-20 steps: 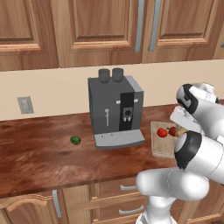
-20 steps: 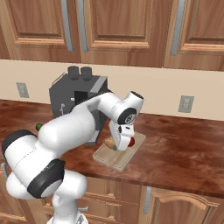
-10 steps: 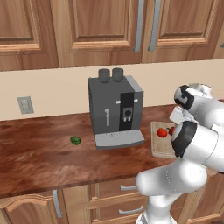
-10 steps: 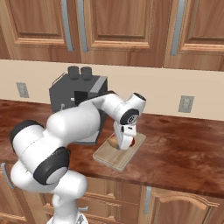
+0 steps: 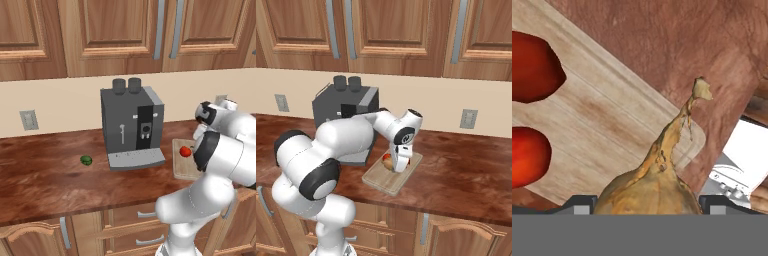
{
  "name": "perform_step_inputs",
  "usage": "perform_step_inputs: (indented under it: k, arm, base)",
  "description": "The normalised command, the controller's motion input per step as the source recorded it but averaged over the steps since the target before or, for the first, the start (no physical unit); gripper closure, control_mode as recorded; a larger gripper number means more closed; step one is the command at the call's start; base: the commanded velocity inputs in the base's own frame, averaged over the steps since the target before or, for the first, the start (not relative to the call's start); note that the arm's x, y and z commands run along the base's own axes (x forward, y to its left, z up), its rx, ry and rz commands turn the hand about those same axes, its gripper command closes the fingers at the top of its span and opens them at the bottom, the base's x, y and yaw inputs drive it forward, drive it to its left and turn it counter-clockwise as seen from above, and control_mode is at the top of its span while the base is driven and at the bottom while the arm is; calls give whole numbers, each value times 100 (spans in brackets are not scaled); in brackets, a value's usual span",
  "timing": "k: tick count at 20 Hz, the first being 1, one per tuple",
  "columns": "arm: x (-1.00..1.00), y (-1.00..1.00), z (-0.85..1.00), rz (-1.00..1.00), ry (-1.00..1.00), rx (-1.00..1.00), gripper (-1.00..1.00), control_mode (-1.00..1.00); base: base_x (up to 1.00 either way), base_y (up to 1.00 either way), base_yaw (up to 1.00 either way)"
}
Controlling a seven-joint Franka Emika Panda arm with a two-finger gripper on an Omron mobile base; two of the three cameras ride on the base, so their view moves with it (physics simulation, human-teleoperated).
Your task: Place the avocado, onion, tomato, and bell pepper on the cutting board.
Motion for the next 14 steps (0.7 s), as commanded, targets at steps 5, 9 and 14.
perform_step_inputs:
  k: [5,9,14]
  arm:
    - [15,0,-18,-1,0,-4,100,-100]
    - [17,0,-11,0,0,-1,100,-100]
    - [12,-3,-10,0,0,0,100,-100]
  base:
    - [0,0,0]
    - [0,0,0]
    - [0,0,0]
